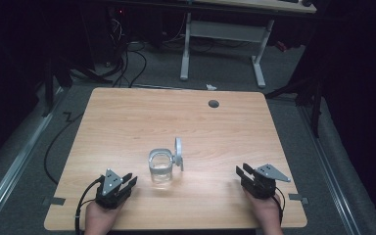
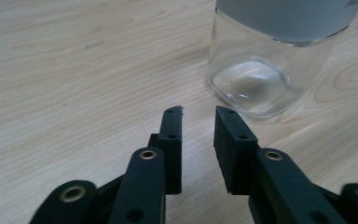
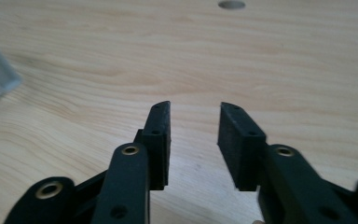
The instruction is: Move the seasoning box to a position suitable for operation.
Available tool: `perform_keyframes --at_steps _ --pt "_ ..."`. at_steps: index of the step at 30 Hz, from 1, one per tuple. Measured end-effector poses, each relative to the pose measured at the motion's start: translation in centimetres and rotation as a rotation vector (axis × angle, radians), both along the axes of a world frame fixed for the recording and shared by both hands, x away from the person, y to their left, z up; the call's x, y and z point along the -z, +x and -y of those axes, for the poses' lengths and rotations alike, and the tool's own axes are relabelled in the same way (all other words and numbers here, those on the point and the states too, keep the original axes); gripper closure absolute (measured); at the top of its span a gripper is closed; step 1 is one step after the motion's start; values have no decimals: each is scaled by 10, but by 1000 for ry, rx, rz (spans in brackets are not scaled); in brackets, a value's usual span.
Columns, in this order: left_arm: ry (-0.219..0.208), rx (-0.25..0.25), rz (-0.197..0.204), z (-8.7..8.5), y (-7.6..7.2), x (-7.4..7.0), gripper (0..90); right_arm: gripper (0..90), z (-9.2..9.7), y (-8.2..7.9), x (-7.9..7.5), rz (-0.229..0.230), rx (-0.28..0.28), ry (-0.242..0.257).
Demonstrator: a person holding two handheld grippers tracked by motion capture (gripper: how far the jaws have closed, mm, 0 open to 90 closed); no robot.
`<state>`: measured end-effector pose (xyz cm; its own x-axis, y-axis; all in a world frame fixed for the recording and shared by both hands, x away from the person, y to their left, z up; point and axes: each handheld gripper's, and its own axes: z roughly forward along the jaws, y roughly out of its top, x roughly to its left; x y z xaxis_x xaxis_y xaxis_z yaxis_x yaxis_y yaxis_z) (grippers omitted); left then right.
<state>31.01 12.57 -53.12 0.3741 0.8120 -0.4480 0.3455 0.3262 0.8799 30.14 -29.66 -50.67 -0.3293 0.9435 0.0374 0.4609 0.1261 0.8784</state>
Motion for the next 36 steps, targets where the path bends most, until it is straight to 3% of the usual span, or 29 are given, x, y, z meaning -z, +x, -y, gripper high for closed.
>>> perform_keyframes --at_steps 2,4,7,10,11,14,17,22,28,30,36 --pt "-8 -8 -5 -1 0 -1 766 689 0 -1 -1 13 8 3" --pt "-22 -26 -2 -1 2 -3 769 686 1 -1 4 -14 7 15" --pt "-30 -31 10 0 7 -6 766 680 1 -2 11 -48 -6 -31" --pt "-36 -27 -2 1 10 -5 733 666 1 -2 12 -53 -1 -34" --pt "-23 -24 -24 4 14 -3 699 655 1 -3 15 -70 -4 -40" --pt "9 -42 -13 8 17 -2 659 648 0 -4 18 -84 -8 -40" --pt "-5 -47 11 12 15 -5 765 632 -2 -7 16 -73 -10 -37" --pt "-34 -11 -24 20 15 -6 893 679 -10 -5 16 -41 -33 -37" --pt "-12 -7 -13 35 18 -9 900 718 -14 -3 17 -51 -81 -35" --pt "15 1 -12 42 19 -9 900 741 -14 -4 17 -60 -86 -38" --pt "20 26 -16 55 10 -15 900 689 -8 -3 16 -70 -99 -19"
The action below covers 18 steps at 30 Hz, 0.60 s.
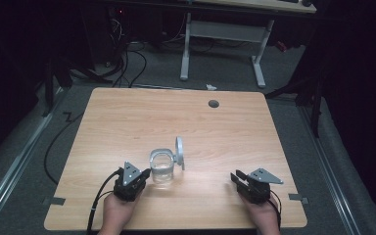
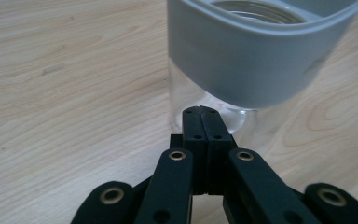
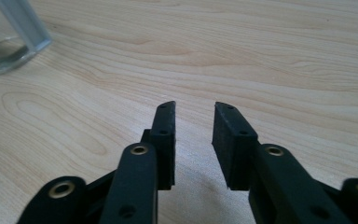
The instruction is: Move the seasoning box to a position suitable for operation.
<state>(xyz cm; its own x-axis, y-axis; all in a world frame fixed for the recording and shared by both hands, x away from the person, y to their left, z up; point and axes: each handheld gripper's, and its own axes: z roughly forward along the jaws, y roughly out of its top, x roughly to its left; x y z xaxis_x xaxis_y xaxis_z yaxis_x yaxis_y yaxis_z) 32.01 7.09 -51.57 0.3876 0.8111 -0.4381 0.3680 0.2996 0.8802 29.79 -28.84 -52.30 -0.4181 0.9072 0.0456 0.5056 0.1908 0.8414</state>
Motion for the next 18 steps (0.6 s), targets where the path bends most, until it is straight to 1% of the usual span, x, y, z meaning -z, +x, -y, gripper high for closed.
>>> perform_keyframes --at_steps 1,2,3,4,5,6,7,8,9,10,11,12,13,14,15,17,18 --pt "0 0 0 0 0 0 900 689 0 0 0 0 0 0" --pt "-5 19 -3 5 -5 -1 900 682 0 0 0 1 -2 2" --pt "-14 59 -11 15 -12 -1 900 681 1 0 0 1 1 7" --pt "-14 59 -11 15 -12 -1 900 681 1 0 0 1 1 7" --pt "-19 99 -9 27 -19 0 900 686 2 2 0 -4 -1 13" --pt "-19 99 -9 27 -19 0 900 686 2 2 0 -4 -1 13" --pt "-22 103 6 31 -22 0 900 706 2 2 0 1 0 6" --pt "-22 103 6 31 -22 0 900 706 2 2 0 1 0 6" --pt "-26 86 13 29 -20 1 900 715 2 2 0 3 0 4" --pt "-19 74 17 25 -17 2 900 727 2 1 0 4 -1 4" --pt "-17 29 14 14 -7 4 900 758 3 1 0 0 -7 14" --pt "-17 29 14 14 -7 4 900 758 3 1 0 0 -7 14" --pt "-17 -2 9 8 2 5 900 785 3 2 0 -4 -5 18" --pt "-10 -31 1 2 17 5 900 797 3 2 0 -9 -5 19" --pt "-10 -31 1 2 17 5 900 797 3 2 0 -9 -5 19" --pt "-13 -50 -9 0 35 5 900 812 2 3 2 -14 -3 23" --pt "-21 -52 -10 2 46 4 900 823 1 3 2 -19 -3 20"
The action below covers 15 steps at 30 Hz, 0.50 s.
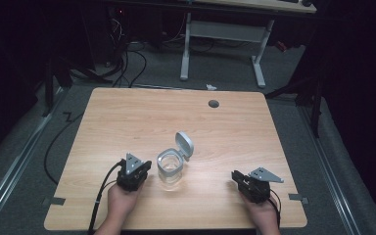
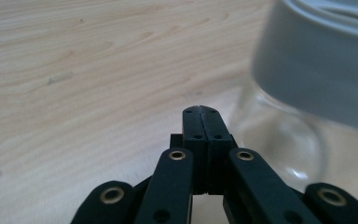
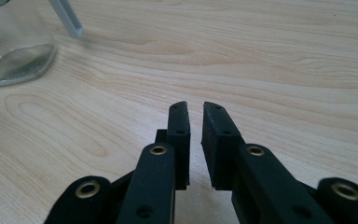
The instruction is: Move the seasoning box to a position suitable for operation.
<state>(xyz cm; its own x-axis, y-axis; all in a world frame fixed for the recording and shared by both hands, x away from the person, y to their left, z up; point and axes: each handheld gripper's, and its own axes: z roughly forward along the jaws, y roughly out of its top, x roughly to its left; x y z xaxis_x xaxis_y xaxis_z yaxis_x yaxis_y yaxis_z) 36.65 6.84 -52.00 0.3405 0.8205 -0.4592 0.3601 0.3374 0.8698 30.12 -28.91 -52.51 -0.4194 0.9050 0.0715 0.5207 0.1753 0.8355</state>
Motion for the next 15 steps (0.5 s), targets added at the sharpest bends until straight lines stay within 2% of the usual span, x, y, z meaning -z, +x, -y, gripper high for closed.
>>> perform_keyframes --at_steps 4,7,11,12,13,15 --pt "-5 30 0 10 8 -3 900 827 0 0 -1 -4 7 1" --pt "-4 47 4 16 5 -5 900 845 -1 0 -2 2 18 -7" --pt "-5 62 5 18 -5 -5 900 855 0 0 -2 0 32 -9" --pt "-6 75 11 19 -13 -6 900 850 1 0 -2 2 33 -5" --pt "-6 75 11 19 -13 -6 900 840 1 0 -3 8 31 -5" --pt "-11 90 18 22 -22 -7 900 829 1 -1 -3 8 32 -4"
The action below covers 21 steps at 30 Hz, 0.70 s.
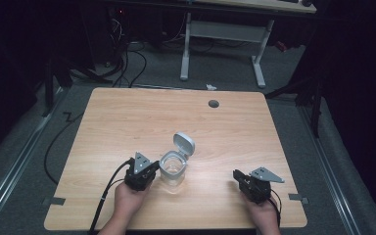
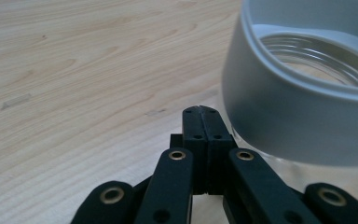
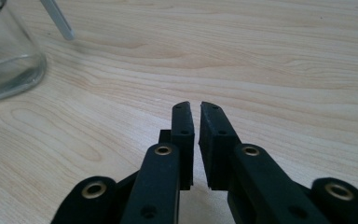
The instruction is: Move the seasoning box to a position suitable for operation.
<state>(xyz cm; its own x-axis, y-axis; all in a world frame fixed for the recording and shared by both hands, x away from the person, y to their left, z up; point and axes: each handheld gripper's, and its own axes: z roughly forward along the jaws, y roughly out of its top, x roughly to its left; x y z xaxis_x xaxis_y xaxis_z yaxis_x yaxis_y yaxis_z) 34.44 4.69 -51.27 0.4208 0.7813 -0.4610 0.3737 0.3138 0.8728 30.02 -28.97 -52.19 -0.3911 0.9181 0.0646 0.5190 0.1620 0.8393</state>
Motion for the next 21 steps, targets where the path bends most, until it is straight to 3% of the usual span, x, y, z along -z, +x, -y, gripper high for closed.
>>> perform_keyframes --at_steps 4,15,18,21 --pt "-5 35 6 5 -14 1 900 788 -2 -1 -1 6 -20 2" --pt "-23 78 13 -1 -33 4 831 734 -3 0 0 11 -21 -13" --pt "16 105 24 -5 -46 11 810 748 0 1 -3 2 -13 -32" --pt "25 116 14 -5 -53 15 778 785 1 1 -5 1 10 -34"
